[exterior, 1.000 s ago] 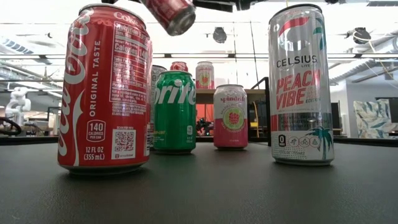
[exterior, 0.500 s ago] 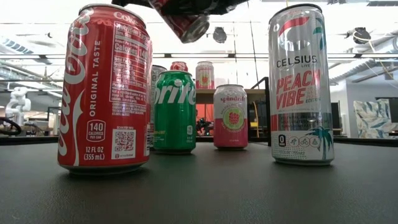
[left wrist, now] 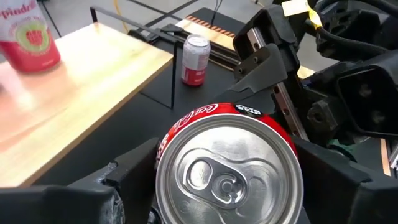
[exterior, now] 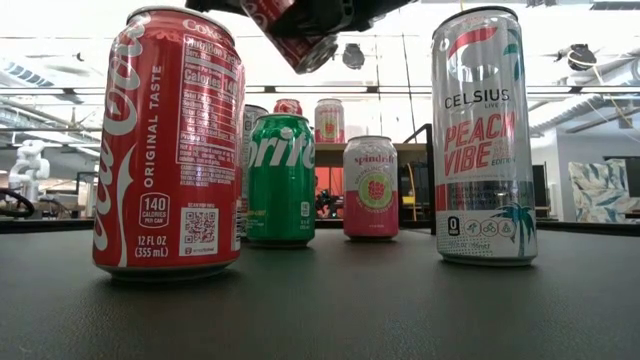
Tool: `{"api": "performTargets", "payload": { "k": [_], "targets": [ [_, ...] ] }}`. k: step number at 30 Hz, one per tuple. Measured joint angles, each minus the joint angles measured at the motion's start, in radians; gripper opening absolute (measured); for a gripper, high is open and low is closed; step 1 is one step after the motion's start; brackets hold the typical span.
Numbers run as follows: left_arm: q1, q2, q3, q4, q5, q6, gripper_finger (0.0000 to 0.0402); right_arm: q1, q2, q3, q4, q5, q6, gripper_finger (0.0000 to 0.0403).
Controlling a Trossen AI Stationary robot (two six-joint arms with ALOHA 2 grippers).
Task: Place canned beverage on shelf
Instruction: Put the top red soda can on the shelf aligned with the other red soda can
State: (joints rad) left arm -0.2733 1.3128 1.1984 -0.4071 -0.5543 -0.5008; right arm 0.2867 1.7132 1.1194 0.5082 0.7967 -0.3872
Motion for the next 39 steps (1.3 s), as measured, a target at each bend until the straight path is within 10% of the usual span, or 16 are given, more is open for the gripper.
{"api": "performTargets", "payload": {
  "k": [19, 30, 39],
  "targets": [
    [-0.028, -0.094, 0.001, 0.144, 0.025, 0.405, 0.0377, 0.009, -0.072, -0.002, -0.18, -0.033, 0.057, 0.0271],
    [-0.061, -0.172, 0.001, 0.139, 0.023, 0.704, 0.0377, -0.028, -0.341, -0.002, -0.551, -0.399, 0.22, 0.0272],
    [-0.061, -0.147, -0.001, 0.1, 0.027, 0.72, 0.0377, -0.132, -0.417, -0.14, -0.384, -0.777, 0.278, 0.0272]
  ]
}}
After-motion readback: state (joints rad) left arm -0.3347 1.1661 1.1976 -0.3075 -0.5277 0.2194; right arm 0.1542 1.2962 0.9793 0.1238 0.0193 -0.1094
